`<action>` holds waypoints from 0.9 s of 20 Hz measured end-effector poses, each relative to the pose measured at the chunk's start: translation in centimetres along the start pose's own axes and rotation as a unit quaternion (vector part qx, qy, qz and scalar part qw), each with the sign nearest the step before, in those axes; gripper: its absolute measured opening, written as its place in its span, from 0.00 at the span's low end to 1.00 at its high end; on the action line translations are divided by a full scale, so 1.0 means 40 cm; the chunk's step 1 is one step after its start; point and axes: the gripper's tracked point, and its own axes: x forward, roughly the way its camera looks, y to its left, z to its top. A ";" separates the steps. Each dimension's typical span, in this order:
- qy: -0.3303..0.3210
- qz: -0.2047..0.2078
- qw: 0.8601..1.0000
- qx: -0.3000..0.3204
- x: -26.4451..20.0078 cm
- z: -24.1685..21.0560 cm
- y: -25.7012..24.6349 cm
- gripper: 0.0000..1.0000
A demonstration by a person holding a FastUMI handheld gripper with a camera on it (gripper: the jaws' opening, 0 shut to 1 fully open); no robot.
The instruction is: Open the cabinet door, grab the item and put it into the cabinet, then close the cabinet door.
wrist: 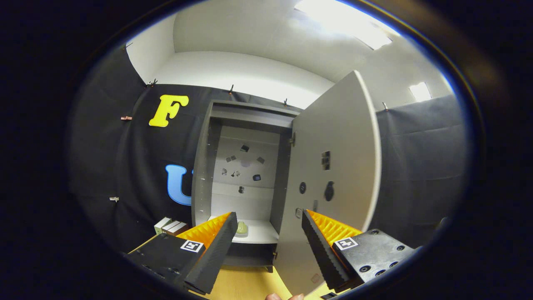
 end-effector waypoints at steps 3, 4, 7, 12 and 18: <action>0.007 -0.030 0.999 -0.015 -0.075 0.002 -0.111 0.98; 0.013 -0.040 0.999 -0.021 -0.099 -0.003 -0.151 0.98; 0.034 -0.078 0.996 -0.019 -0.143 -0.023 -0.273 0.98; 0.059 -0.142 0.988 0.002 -0.111 -0.096 -0.487 0.98; 0.101 -0.155 0.983 0.011 0.062 -0.253 -0.622 0.98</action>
